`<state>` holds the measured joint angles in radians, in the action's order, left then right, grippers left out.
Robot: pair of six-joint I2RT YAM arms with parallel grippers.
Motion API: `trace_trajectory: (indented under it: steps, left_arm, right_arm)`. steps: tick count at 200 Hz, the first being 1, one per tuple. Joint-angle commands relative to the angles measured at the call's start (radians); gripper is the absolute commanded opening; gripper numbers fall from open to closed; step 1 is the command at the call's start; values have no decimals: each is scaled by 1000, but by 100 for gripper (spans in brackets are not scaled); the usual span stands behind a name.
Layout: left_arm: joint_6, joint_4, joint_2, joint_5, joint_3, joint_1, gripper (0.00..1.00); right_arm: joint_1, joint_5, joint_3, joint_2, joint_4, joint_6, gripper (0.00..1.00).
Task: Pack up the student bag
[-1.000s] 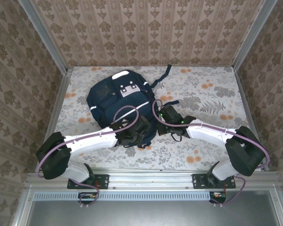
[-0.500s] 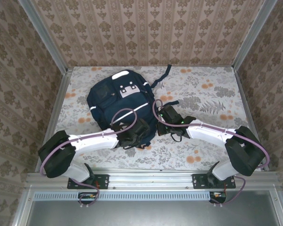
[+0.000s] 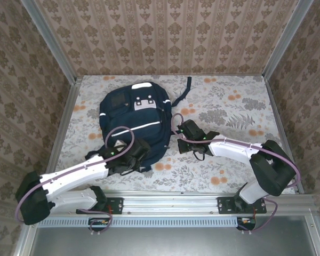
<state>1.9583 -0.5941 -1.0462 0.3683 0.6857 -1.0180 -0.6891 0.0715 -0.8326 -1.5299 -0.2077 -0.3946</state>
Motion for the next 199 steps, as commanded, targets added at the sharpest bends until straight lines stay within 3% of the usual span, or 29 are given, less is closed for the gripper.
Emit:
trace_trajectory:
  steps: [1,14,31,43,83,101,123,199]
  left_arm:
    - [-49,-101,101,64,-38,10,0]
    - [-66,-104,139,60,-47,19,0]
    - [-81,-122,154,59,-44,31,0]
    - [-95,-121,159,49,-45,42,0]
    - [-106,-110,177,22,-61,63,0]
    - [-111,-115,176,18,-52,65,0]
    - [-110,-118,176,18,-47,65,0]
    - [-97,-98,173,2,-58,67,0]
  right_arm:
    - [3,-6,-35,-14,-19,29,0]
    - [1,-99,-20,10,24,36,1]
    - [-8,-283,23,55,127,45,27]
    - [-17,-350,40,66,178,34,38]
    - [-29,-542,118,-13,405,-33,40]
    - [-62,-477,151,-33,482,-49,32]
    - [-121,-362,156,-28,495,6,30]
    - [-166,-213,123,-108,536,97,34]
